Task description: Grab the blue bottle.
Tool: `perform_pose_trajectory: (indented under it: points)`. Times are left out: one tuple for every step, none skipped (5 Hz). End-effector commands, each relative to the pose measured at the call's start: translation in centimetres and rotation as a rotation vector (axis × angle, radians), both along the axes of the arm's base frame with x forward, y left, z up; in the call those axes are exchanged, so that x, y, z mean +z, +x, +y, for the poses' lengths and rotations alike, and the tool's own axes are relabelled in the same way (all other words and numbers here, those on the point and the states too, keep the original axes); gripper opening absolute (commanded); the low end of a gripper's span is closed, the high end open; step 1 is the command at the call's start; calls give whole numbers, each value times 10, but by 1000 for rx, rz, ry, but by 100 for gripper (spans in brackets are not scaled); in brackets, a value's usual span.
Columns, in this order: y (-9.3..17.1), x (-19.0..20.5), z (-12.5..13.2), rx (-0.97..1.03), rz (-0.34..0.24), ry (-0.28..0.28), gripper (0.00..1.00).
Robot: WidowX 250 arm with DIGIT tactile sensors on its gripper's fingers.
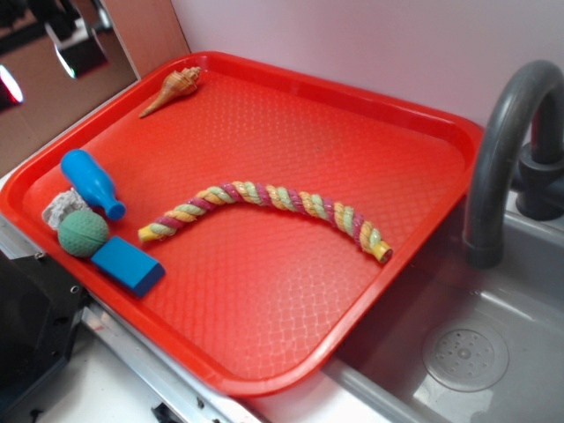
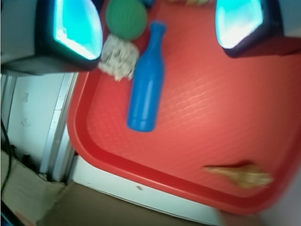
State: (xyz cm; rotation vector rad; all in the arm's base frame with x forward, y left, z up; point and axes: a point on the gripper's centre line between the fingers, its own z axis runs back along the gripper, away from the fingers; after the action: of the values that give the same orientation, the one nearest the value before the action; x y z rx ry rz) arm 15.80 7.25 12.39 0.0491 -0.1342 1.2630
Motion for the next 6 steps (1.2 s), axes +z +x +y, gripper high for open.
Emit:
perform_pose_trajectory:
  points:
    - [-13,-37,23,86,32,69,100]
    - [-19,-50,26,88,46,76,100]
    - [-22,-73,25,106,33,113,100]
    - [-21,-86,24,115,18,117,100]
    - [-19,-97,23,102,-4,113,100]
    - [-18,-106,25,86,7,112,100]
